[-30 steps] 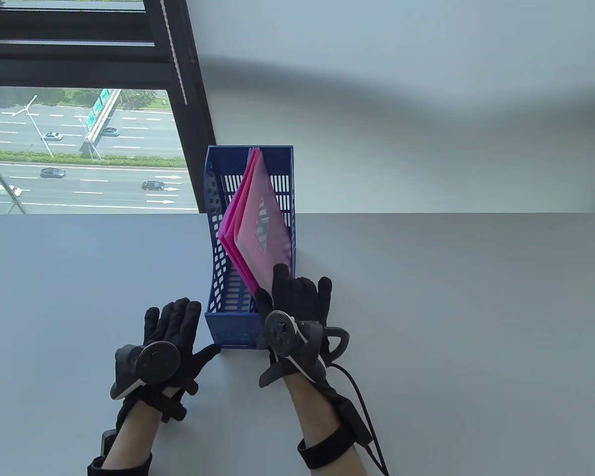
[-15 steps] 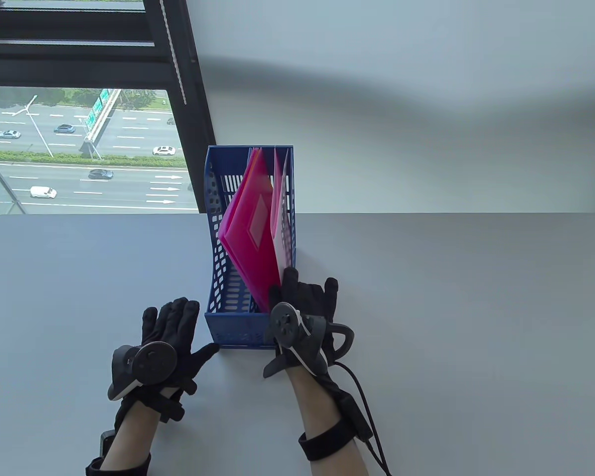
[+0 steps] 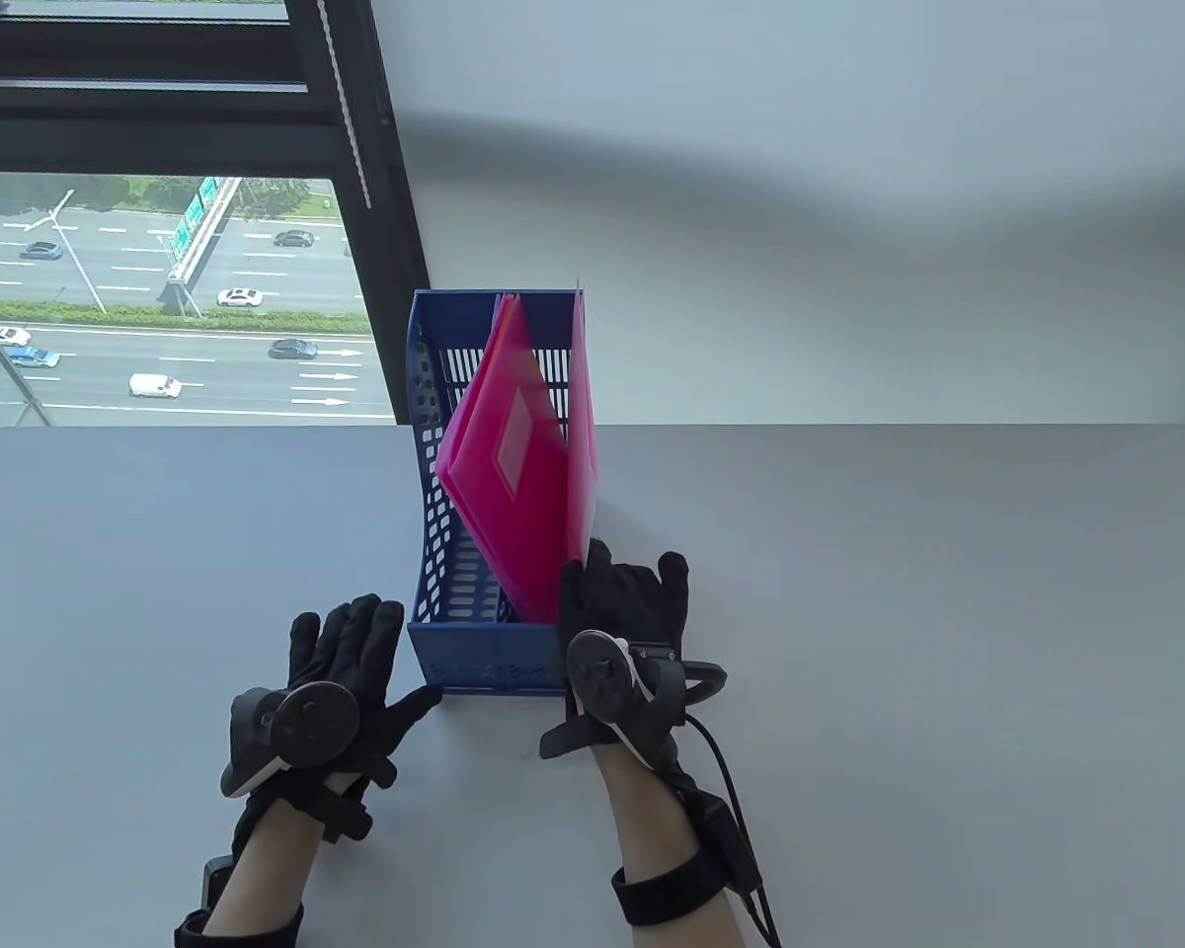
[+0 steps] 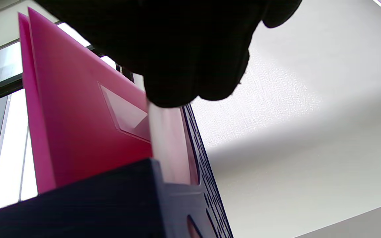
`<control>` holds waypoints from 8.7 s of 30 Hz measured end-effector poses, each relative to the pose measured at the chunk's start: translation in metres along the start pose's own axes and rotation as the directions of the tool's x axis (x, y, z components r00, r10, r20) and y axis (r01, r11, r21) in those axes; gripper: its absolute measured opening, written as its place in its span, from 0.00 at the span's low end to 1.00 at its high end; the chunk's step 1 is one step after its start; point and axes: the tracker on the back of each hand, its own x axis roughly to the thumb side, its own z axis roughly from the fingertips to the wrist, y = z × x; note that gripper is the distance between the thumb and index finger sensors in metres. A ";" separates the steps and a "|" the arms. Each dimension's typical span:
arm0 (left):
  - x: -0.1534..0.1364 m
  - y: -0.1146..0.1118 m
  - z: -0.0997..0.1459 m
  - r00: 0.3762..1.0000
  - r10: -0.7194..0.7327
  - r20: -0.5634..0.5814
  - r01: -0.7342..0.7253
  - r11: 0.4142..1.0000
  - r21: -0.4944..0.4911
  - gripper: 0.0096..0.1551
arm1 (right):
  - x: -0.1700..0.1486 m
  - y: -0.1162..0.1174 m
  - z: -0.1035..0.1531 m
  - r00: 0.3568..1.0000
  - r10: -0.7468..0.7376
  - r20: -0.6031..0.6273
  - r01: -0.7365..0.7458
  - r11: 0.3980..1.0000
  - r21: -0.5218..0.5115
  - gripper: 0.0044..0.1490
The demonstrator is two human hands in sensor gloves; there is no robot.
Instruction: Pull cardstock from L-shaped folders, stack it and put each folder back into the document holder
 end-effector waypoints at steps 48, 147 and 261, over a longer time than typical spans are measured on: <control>0.120 0.050 0.007 0.979 0.022 0.201 -0.100 0.917 0.387 0.39 | 0.059 -0.105 0.014 0.923 -0.346 0.167 0.367 0.923 -0.117 0.28; -0.001 -0.006 -0.013 -0.066 0.994 0.089 -0.979 -0.047 -0.199 0.27 | -0.025 -0.040 -0.013 0.920 -0.392 -0.001 0.388 0.911 0.141 0.39; -0.024 0.002 -0.009 -0.125 0.982 0.141 -0.978 -0.097 -0.186 0.26 | -0.203 0.014 0.006 0.865 0.105 -0.491 0.166 0.863 0.477 0.51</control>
